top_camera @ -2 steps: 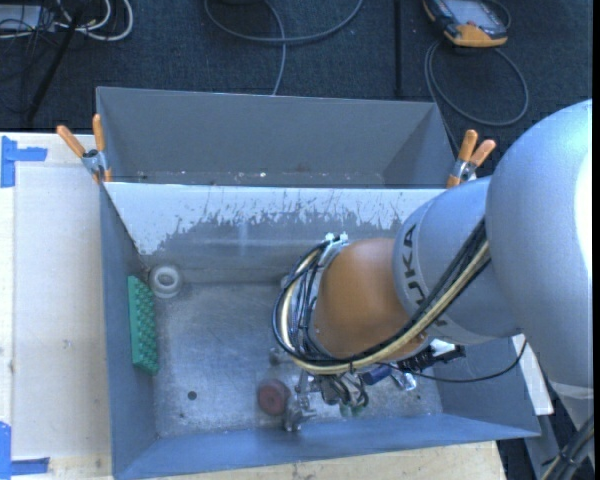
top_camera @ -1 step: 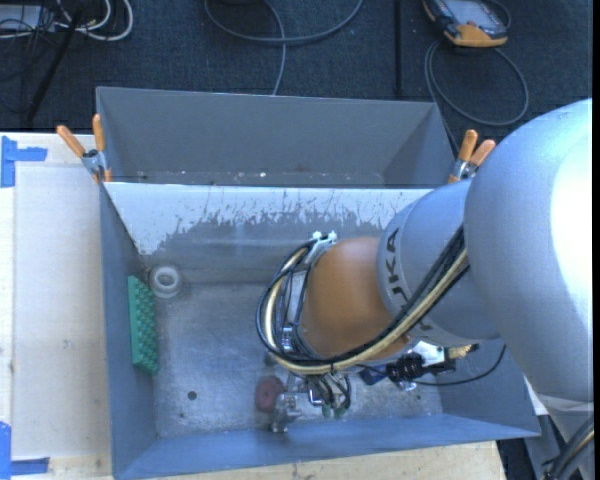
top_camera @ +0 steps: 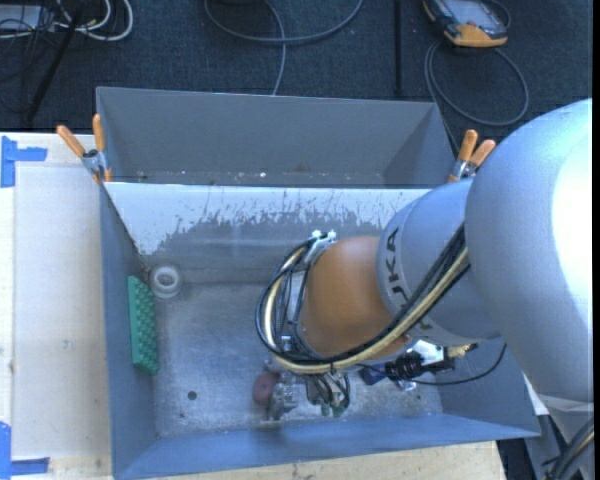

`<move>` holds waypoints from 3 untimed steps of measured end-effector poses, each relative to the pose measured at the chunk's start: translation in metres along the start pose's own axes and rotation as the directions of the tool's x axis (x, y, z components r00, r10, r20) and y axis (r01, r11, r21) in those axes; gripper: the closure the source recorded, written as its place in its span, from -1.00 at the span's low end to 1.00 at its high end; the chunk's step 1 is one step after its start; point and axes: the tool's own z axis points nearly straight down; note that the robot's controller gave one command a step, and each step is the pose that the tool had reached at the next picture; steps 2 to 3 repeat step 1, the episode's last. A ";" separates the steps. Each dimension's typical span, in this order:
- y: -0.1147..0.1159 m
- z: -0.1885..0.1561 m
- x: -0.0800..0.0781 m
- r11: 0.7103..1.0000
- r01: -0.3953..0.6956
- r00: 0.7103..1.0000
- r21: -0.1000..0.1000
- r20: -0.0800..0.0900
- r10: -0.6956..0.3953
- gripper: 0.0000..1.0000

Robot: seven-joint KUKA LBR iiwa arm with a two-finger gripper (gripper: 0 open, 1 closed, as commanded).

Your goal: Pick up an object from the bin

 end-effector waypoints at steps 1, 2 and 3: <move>-0.012 -0.146 -0.016 0.955 0.298 0.955 -0.001 -0.007 -0.298 1.00; -0.012 -0.146 -0.016 0.955 0.298 0.955 -0.001 -0.007 -0.298 1.00; -0.012 -0.146 -0.016 0.955 0.298 0.955 -0.001 -0.007 -0.298 1.00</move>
Offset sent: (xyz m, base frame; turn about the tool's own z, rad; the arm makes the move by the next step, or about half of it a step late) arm 0.0116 -0.0135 0.1446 -0.3019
